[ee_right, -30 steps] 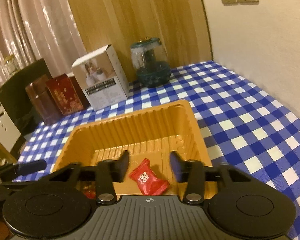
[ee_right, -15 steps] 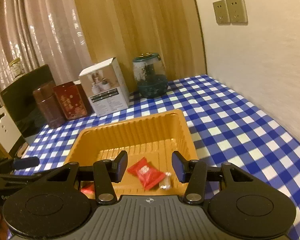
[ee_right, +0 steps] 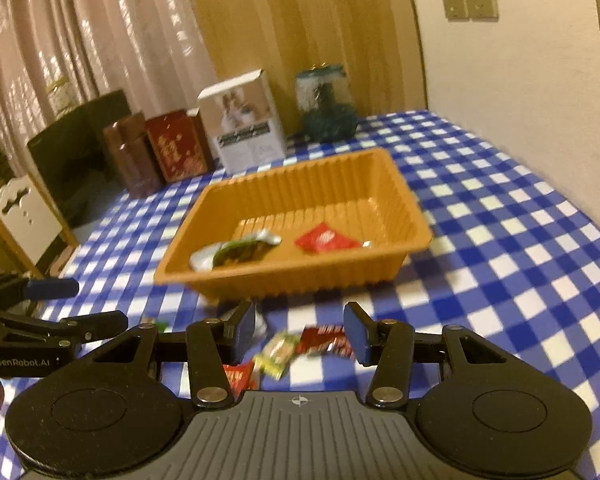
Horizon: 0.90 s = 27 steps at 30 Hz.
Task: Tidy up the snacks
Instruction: 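Withdraw both tools from the tray back toward the remaining snacks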
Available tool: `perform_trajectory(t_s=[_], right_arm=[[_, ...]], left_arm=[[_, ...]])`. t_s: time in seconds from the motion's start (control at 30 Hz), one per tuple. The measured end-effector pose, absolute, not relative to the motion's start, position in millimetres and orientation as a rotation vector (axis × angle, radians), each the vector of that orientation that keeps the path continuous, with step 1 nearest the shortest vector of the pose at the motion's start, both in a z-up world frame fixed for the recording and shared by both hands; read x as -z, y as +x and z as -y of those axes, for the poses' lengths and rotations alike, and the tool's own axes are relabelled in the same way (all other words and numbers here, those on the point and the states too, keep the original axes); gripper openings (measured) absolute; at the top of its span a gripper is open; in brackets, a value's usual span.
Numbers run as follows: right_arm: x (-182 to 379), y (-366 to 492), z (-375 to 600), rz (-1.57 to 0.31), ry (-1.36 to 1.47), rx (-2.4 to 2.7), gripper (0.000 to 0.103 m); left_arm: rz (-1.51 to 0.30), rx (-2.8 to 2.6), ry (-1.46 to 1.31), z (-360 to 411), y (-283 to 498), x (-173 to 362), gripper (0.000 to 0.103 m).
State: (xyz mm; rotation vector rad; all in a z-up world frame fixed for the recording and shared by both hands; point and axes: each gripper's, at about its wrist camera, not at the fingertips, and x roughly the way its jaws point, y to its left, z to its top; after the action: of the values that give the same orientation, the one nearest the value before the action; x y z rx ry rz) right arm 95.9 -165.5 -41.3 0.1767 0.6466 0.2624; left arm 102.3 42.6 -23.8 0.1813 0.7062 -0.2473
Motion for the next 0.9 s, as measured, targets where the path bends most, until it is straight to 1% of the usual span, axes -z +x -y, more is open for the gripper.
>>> perform_trajectory(t_s=[0.2,0.43,0.9], right_arm=[[54.8,86.6,154.4,-0.686,0.150,-0.280,0.050],[66.3,86.3,150.0,-0.710,0.130,-0.289,0.050],[104.5,92.4,107.5,-0.764,-0.080,-0.380,0.049]], left_arm=[[-0.751,0.254,0.229,-58.7,90.1,41.5,0.084],[-0.784,0.235,0.251,-71.6,98.6,59.0,0.083],[-0.798,0.239,0.238,-69.1,118.8,78.4,0.083]])
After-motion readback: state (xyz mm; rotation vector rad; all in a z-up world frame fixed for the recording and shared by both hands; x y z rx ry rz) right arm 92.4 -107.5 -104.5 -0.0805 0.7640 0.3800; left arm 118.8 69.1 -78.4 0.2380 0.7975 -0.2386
